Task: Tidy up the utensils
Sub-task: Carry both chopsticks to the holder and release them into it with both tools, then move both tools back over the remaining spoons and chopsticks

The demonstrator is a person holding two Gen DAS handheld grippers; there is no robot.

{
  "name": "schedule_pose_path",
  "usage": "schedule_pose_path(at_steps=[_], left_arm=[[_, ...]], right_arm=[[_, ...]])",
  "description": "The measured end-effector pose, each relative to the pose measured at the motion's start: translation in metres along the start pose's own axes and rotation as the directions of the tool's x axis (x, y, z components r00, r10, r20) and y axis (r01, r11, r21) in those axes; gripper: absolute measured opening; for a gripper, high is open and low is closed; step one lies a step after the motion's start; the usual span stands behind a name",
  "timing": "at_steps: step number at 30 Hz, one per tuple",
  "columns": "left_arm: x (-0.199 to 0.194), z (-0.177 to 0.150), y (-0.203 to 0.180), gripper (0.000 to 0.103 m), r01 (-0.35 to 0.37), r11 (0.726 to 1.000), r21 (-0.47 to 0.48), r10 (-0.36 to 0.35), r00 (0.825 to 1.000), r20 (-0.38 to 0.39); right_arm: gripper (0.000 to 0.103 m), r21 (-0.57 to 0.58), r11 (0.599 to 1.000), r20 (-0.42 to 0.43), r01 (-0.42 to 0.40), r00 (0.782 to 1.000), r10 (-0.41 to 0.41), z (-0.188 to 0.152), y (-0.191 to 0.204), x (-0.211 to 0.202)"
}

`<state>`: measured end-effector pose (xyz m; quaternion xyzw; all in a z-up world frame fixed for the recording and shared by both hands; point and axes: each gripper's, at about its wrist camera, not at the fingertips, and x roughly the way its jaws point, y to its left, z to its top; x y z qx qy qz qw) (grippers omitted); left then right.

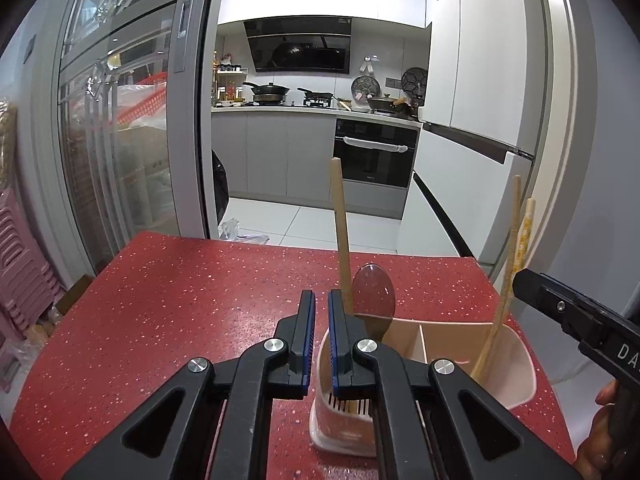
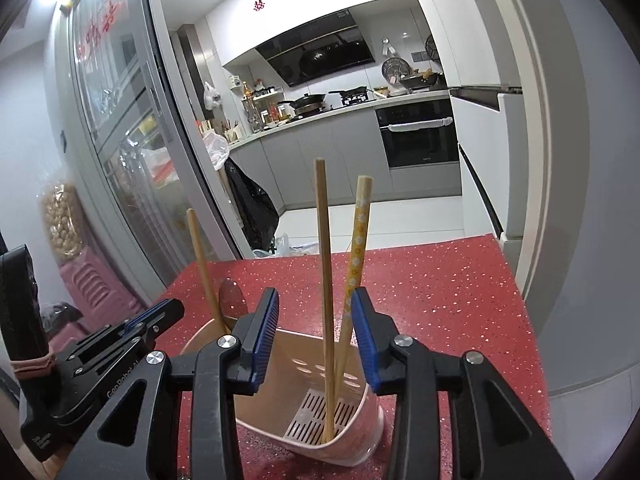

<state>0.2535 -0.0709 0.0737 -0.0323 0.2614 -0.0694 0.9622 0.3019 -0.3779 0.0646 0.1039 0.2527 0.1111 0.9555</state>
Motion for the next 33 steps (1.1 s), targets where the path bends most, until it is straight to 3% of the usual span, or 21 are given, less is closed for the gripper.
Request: schedule_pose_path(at_steps=[7,17,18,19,20,22,25,33], left_arm=[[-0.032,-0.012,0.009,0.031,0.001,1.000,0.017,-0.001,1.000,-0.023],[-0.072,-0.066,0.045,0.032,-0.025,0.999,-0.043,0.019,0.992,-0.123],[-0.076,-0.074,0.049,0.039,-0.034,0.998,-0.045,0.028,0.990,-0.136],[-0.079,-0.081,0.052,0.089,-0.044,0.998,-0.048,0.036,0.988,-0.152],[-0.081,-0.088,0.056,0.103,-0.069,0.996,-0.053,0.059,0.982,-0.179],[-0.091,-0.100,0.061,0.103,-0.092,0.994,-0.054,0.082,0.983,-0.166],[-0.098,-0.115,0.069,0.103,-0.107,0.994,-0.025,0.099,0.974,-0.206],[-0.096,-0.156,0.087,0.103,-0.132,0.991,0.001,0.124,0.925,-0.360]], right_arm=[[0.053,0.025,1.000,-0.036,-0.012,0.999,0.013,-0.009,0.000,-0.025],[0.069,0.062,0.998,-0.195,0.025,0.981,-0.012,-0.060,-0.003,-0.054],[0.070,0.061,0.998,-0.213,0.029,0.977,-0.015,-0.066,-0.002,-0.055],[0.072,0.060,0.998,-0.237,0.033,0.971,-0.018,-0.074,-0.001,-0.056],[0.073,0.060,0.998,-0.253,0.034,0.967,-0.018,-0.080,0.000,-0.057],[0.074,0.068,0.997,-0.293,0.035,0.956,-0.014,-0.094,0.004,-0.058],[0.074,0.084,0.996,-0.353,0.037,0.936,-0.005,-0.113,0.008,-0.059],[0.074,0.074,0.995,-0.477,0.063,0.879,-0.019,-0.160,0.024,-0.059]])
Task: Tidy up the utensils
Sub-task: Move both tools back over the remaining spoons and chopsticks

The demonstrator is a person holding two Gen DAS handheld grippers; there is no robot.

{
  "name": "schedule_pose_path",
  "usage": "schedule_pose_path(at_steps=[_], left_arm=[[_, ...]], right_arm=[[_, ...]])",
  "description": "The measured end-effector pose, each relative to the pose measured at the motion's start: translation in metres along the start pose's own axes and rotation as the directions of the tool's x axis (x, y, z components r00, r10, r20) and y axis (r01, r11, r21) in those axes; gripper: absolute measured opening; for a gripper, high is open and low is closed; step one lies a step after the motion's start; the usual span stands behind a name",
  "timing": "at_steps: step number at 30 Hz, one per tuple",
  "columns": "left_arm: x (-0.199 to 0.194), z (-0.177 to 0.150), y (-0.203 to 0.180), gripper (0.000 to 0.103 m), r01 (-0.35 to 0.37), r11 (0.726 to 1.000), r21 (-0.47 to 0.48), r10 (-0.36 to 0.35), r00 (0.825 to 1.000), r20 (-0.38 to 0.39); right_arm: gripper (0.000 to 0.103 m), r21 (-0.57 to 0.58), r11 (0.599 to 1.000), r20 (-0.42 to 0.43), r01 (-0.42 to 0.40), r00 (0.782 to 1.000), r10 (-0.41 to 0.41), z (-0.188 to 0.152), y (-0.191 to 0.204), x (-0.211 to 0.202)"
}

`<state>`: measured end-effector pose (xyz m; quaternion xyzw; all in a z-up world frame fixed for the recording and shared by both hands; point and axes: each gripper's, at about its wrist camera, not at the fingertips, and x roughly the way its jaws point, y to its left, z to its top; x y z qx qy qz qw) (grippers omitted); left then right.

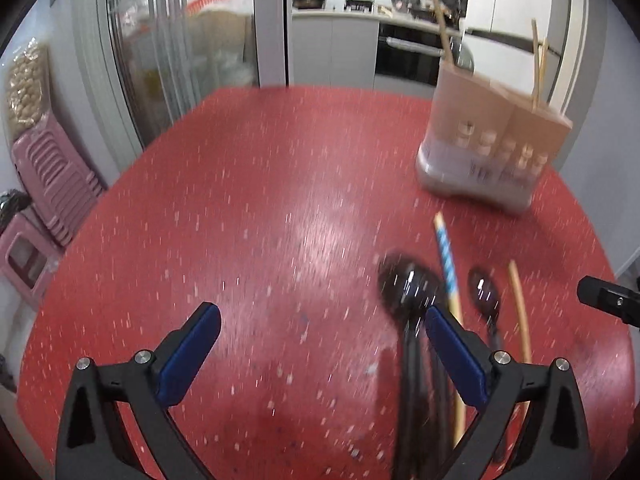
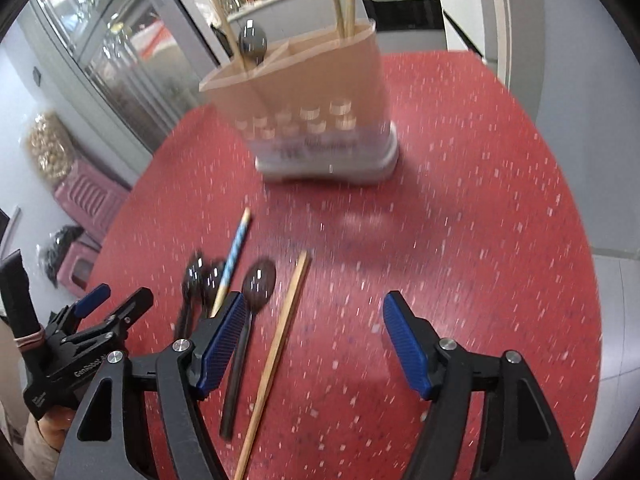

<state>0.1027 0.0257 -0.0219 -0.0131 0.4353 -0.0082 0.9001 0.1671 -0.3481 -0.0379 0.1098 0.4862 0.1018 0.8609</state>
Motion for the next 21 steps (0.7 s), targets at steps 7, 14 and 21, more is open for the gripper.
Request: schedule_pose_path(at_steps=[7,14,21], left_arm=[[0.005,-0.017,0.001,0.103,0.031,0.999,0.015,-0.030,0.998,-0.057],[0.007,-0.029,-0.006,0.103,0.050,0.998,0.034,-0.048,0.996,-0.069],[0.014,-0.030,-0.016,0.103,0.069,0.997,0.044,-0.065,0.994,-0.087]], right_arm=[[0.074,-0.004,1.000,-0.075,0.026,0.997,-0.026,-0.019,0.005,0.012],[0.074,-0.020,0.999,-0.108,0.051,0.993,-0.053,-0.024,0.010,0.019],[0.074,-0.044,0.995,-0.130,0.092,0.987,-0.097,-0.021,0.017,0.031]])
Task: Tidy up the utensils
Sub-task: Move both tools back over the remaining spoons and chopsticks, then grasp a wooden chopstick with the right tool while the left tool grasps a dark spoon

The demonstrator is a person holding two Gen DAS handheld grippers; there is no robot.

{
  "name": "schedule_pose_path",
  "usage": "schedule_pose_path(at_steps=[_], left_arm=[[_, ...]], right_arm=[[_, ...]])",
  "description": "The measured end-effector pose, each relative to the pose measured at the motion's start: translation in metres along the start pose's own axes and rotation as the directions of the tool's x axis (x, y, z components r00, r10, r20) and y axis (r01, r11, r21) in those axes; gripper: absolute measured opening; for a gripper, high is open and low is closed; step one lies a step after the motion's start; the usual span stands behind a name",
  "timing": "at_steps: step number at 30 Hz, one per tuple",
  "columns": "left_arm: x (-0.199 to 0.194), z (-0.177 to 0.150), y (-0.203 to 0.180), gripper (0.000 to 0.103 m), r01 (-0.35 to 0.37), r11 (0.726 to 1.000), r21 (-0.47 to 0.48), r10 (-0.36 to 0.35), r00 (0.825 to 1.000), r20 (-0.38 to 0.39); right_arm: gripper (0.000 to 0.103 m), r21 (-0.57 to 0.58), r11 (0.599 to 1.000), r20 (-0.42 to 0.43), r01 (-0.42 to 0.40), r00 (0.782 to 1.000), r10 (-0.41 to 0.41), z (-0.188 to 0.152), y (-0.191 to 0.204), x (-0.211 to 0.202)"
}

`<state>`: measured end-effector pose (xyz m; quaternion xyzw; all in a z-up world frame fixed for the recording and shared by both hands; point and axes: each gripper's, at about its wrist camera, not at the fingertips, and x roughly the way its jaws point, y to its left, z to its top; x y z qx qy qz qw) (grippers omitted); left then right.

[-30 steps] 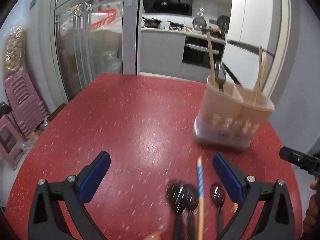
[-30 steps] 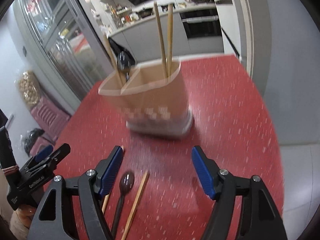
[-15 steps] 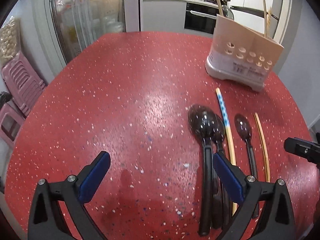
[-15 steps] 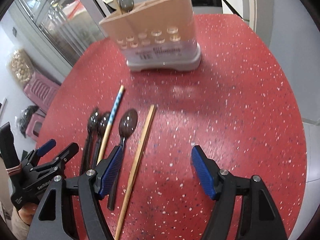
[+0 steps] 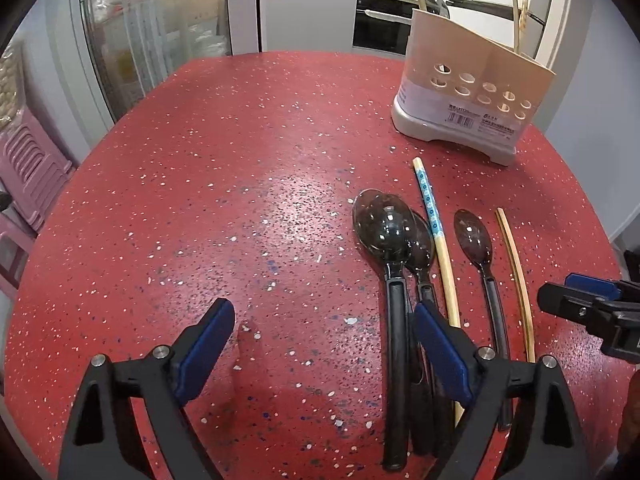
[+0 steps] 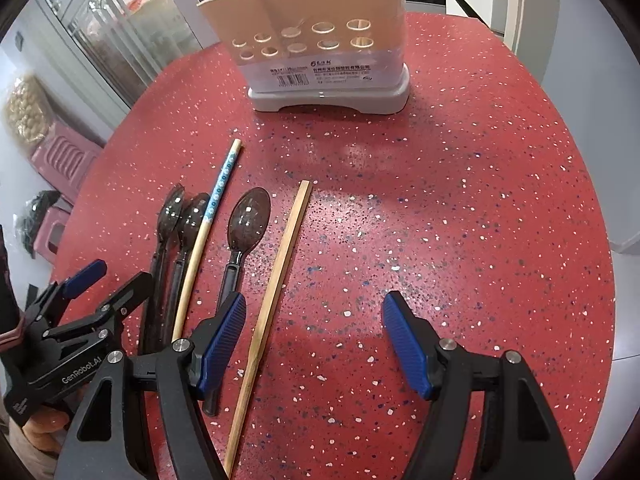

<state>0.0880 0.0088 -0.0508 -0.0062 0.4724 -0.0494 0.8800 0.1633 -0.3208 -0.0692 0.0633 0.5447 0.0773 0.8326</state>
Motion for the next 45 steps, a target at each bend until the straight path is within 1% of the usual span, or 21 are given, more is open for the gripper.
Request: schedule_pose_path(at_steps=[4,9,11,13,14,15,17,18,19,20,21,22,25,30,37,41,45], left_arm=[[0.004,0.006,-0.001,0.103,0.012,1.000,0.011,-0.012,1.000,-0.005],[0.011,0.012,-0.004,0.103,0.012,1.000,0.024,-0.012,1.000,-0.022],[0.012,0.012,-0.005,0.091,0.019,0.999,0.028,-0.019,0.999,-0.026],[0.013,0.013,-0.007,0.090,0.021,0.999,0.033,-0.019,0.999,-0.034],[0.013,0.013,-0.007,0.088,0.024,0.999,0.035,-0.023,0.999,-0.036],[0.013,0.013,-0.008,0.084,0.023,0.999,0.039,-0.022,0.999,-0.036],[0.012,0.013,-0.009,0.077,0.031,0.998,0.048,-0.029,0.999,-0.036],[0.012,0.013,-0.008,0.075,0.036,0.998,0.049,-0.034,0.999,-0.036],[0.011,0.013,-0.008,0.071,0.037,0.998,0.051,-0.035,0.999,-0.037],[0.011,0.012,-0.007,0.063,0.043,0.998,0.050,-0.042,0.998,-0.038],[0.010,0.013,-0.006,0.057,0.052,0.998,0.047,-0.050,0.998,-0.038],[0.009,0.013,-0.004,0.054,0.058,0.997,0.044,-0.057,0.998,-0.040],[0.007,0.012,0.001,0.053,0.073,0.997,0.021,-0.072,0.997,-0.041],[0.003,0.012,0.011,0.054,0.072,0.997,-0.015,-0.072,0.997,-0.030],[-0.005,0.013,0.029,0.054,0.085,0.993,-0.078,-0.085,0.996,0.004],[0.001,0.014,0.034,0.054,0.062,0.995,-0.083,-0.063,0.998,-0.012],[0.008,0.018,0.030,0.054,0.053,0.997,-0.058,-0.054,0.998,-0.031]], right_arm=[[0.070,-0.025,0.999,-0.013,0.019,1.000,-0.020,0.004,0.009,0.008],[0.058,-0.090,0.993,-0.022,0.073,0.997,-0.075,0.008,0.023,0.015],[0.053,-0.117,0.988,-0.023,0.097,0.995,-0.101,0.009,0.028,0.018],[0.050,-0.138,0.983,-0.020,0.120,0.992,-0.124,0.010,0.032,0.020],[0.046,-0.146,0.981,-0.020,0.129,0.991,-0.134,0.010,0.033,0.021],[0.044,-0.152,0.979,-0.019,0.138,0.990,-0.142,0.011,0.035,0.021],[0.034,-0.164,0.974,-0.016,0.157,0.987,-0.162,0.011,0.035,0.022],[0.032,-0.165,0.973,-0.015,0.160,0.986,-0.165,0.011,0.035,0.022],[0.029,-0.166,0.973,-0.015,0.158,0.987,-0.162,0.012,0.034,0.022],[0.023,-0.168,0.973,-0.014,0.159,0.986,-0.164,0.012,0.033,0.022],[0.020,-0.170,0.973,-0.013,0.156,0.987,-0.160,0.011,0.031,0.021],[0.014,-0.173,0.972,-0.011,0.157,0.987,-0.161,0.011,0.031,0.021],[0.012,-0.179,0.972,-0.007,0.150,0.988,-0.154,0.011,0.029,0.020],[0.012,-0.178,0.974,-0.006,0.140,0.990,-0.144,0.010,0.025,0.016],[0.012,-0.176,0.976,-0.007,0.132,0.991,-0.135,0.010,0.023,0.019],[0.012,-0.178,0.975,-0.007,0.135,0.990,-0.138,0.010,0.022,0.019],[0.012,-0.180,0.974,-0.008,0.136,0.990,-0.140,0.010,0.024,0.018]])
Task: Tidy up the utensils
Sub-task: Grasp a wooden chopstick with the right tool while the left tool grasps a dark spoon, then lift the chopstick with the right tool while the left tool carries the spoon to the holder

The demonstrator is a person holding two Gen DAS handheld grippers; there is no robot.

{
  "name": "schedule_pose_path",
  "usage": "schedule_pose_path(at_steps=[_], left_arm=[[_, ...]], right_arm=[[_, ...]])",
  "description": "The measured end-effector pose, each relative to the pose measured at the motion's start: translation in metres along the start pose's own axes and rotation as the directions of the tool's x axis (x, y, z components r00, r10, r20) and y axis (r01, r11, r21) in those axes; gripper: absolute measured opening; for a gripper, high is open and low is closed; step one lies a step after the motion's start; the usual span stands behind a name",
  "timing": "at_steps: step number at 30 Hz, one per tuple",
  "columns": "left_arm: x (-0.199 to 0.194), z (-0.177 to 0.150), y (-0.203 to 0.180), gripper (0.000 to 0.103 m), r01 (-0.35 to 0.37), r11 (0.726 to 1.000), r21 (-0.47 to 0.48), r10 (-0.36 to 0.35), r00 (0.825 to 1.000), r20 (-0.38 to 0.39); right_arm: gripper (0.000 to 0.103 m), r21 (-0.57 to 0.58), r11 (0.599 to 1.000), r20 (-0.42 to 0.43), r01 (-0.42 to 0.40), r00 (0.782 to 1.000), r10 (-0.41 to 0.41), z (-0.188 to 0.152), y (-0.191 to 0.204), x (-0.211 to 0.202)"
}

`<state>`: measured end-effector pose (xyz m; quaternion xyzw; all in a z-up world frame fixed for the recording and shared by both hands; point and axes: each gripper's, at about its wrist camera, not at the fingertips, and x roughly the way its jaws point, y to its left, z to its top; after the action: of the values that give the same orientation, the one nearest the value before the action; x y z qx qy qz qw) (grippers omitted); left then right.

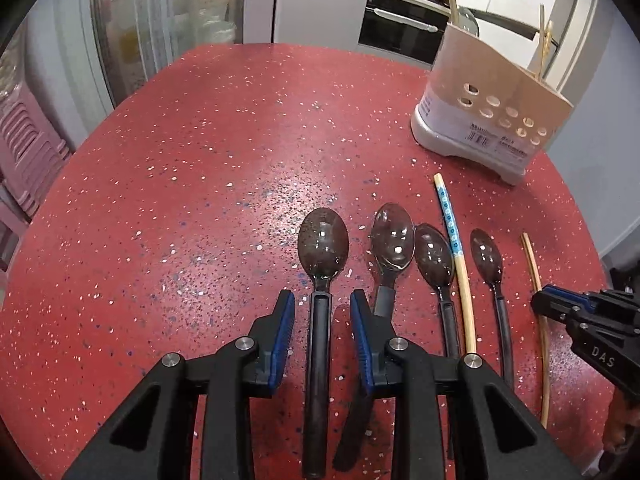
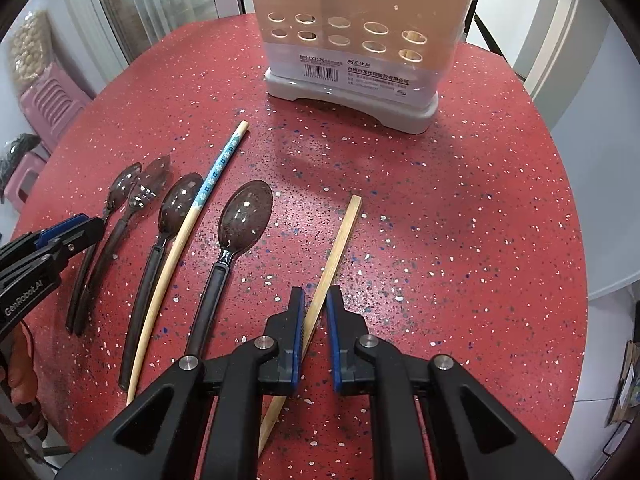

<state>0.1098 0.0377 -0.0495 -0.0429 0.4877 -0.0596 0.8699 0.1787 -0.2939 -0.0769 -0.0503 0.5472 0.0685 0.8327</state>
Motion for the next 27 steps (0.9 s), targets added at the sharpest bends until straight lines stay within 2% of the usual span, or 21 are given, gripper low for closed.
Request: schedule_pose_path(at_steps=[11,18,19,21,27], left_arm=[[0.014,0.012,-0.013,0.054,-0.032,0.990,0.140,0.044,0.996,-0.082],[0.017,0.018,-0.021,0.054,-0.001,0.982,0.187,0.032,0.986,-0.164],[0.017,0.017,-0.021,0.053,0.004,0.982,0.189,0.028,0.986,-0.166],[0.017,0.016,-0.022,0.036,0.008,0.982,0.190,0.023,0.987,-0.157],[0.008,0.006,-0.018,0.036,0.032,0.988,0.151,-0.015,0.994,-0.110]], right_arm=[[0.013,-0.039,0.999,-0.027,0.011,1.000,-0.012,0.005,0.008,0.000],[0.013,-0.058,0.998,-0.040,-0.005,0.999,0.003,0.009,0.006,0.002],[0.012,-0.060,0.998,-0.038,-0.007,0.999,0.004,0.009,0.006,0.002],[0.009,-0.055,0.998,-0.036,-0.018,0.999,0.016,0.008,0.004,0.002],[0.006,-0.028,0.997,-0.016,-0.067,0.998,0.067,0.006,-0.006,-0.001]])
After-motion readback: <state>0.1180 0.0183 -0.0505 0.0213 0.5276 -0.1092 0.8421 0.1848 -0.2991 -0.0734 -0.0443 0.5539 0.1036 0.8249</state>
